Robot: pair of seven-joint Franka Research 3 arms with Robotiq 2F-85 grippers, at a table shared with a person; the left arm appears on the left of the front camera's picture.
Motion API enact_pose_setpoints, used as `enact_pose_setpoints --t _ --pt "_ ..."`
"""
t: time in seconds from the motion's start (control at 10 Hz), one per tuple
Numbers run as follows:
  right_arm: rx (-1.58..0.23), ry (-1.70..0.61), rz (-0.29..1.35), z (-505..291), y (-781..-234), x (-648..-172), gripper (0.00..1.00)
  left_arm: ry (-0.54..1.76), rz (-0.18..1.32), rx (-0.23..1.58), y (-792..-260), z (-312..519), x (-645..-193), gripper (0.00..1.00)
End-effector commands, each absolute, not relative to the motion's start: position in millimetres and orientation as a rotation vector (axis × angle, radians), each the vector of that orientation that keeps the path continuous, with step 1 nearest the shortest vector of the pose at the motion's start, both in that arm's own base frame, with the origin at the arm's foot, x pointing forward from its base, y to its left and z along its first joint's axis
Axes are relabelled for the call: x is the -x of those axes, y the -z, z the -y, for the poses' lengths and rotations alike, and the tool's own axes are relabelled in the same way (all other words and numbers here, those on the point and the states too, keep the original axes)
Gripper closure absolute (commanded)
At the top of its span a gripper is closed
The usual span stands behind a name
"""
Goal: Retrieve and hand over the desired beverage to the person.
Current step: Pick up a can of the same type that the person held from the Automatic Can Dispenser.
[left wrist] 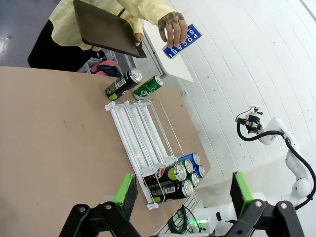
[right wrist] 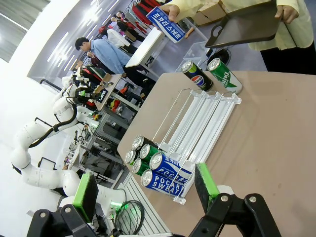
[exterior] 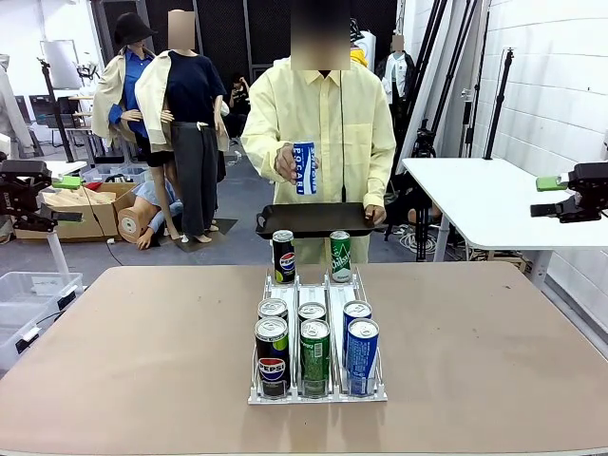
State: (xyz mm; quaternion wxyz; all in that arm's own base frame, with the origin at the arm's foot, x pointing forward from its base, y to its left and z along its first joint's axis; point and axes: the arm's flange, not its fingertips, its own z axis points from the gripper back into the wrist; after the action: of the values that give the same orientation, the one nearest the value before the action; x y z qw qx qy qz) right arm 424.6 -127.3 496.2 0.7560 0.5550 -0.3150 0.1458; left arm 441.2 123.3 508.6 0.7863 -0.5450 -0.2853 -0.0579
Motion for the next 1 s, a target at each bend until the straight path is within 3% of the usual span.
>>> enact_pose_setpoints --t 0.0,0.9 --pt "-1.221 -0.320 0.683 127.2 -496.0 -423.7 0.00 0.123 0.620 1.175 -509.9 -123.8 -441.2 0.00" --pt "-1.221 -0.320 0.683 127.2 -496.0 -423.7 0.00 0.123 0.620 1.175 -509.9 -123.8 -441.2 0.00"
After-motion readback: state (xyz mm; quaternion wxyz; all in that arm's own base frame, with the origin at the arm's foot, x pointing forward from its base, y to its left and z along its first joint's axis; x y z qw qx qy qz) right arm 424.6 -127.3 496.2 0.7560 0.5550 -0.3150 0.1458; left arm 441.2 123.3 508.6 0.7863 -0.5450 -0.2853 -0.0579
